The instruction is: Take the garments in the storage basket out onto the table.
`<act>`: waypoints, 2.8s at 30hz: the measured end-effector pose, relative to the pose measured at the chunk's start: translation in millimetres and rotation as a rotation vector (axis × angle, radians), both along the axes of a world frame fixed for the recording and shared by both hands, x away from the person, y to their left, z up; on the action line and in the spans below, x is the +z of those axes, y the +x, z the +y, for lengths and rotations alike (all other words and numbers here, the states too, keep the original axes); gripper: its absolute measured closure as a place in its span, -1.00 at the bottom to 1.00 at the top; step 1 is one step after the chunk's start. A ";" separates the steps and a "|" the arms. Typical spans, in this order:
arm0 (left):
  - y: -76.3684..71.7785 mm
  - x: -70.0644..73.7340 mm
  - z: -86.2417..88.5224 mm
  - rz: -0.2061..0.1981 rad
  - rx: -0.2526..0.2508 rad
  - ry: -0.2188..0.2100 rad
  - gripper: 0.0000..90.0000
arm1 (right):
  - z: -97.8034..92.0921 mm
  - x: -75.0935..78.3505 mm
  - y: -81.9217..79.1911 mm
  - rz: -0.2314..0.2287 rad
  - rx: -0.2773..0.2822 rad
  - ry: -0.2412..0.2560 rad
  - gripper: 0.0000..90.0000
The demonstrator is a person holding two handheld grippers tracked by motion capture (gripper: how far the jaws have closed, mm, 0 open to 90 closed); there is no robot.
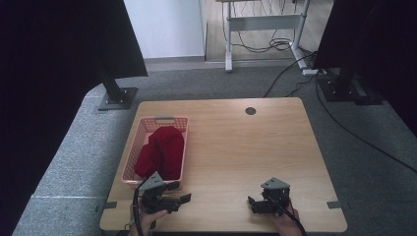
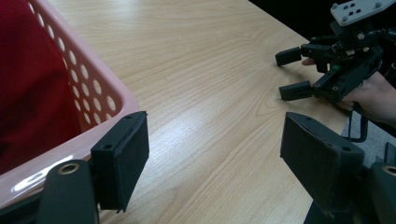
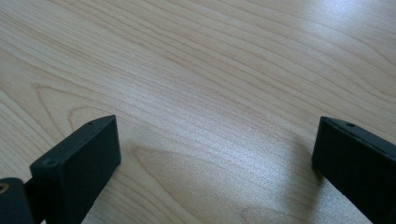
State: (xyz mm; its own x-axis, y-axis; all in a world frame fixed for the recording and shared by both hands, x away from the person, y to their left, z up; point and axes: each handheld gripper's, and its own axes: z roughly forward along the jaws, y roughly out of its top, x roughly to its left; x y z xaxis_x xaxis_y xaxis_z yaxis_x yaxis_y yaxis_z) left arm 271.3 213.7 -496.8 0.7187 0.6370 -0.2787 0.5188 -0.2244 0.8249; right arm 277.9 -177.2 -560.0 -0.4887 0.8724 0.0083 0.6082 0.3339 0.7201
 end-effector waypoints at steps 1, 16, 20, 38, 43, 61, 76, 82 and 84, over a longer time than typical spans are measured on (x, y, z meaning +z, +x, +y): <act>0.0 -0.2 -0.5 0.001 -0.003 0.002 -0.48 | 0.0 0.0 0.1 0.000 0.001 0.000 -0.98; -0.3 -2.5 -2.5 0.008 -0.011 0.010 -0.50 | 0.0 0.0 0.2 0.000 0.002 0.000 -0.98; 0.1 -4.0 -3.4 0.013 -0.017 0.010 -0.50 | 0.1 0.0 0.3 0.000 0.002 0.000 -0.98; -1.4 -0.7 -3.9 0.004 -0.014 0.013 -0.51 | 0.1 0.0 0.3 0.000 0.003 0.000 -0.98; -3.1 2.9 -4.4 -0.006 -0.015 0.007 -0.51 | 0.1 0.0 0.3 0.000 0.002 0.000 -0.98; -13.9 33.9 5.1 -0.093 -0.003 -0.031 -0.52 | 0.1 0.0 0.3 0.000 0.002 -0.001 -0.98; -7.2 51.8 29.6 -0.128 0.092 -0.039 -0.53 | 0.1 0.0 0.3 0.000 0.003 -0.001 -0.98; -1.8 54.0 34.7 -0.129 0.119 -0.037 -0.53 | 0.1 0.0 0.3 0.000 0.003 -0.001 -0.98; -0.5 54.1 36.3 -0.129 0.131 -0.035 -0.53 | 0.1 0.0 0.2 0.000 0.003 -0.001 -0.98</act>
State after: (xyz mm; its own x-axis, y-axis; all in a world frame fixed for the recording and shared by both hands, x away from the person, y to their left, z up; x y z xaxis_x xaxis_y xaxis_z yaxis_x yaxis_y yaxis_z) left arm 270.8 249.9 -442.7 0.6616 0.7189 -0.2130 0.4308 -0.1320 0.8928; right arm 278.1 -177.1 -560.0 -0.4910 0.8711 0.0078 0.6073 0.3359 0.7200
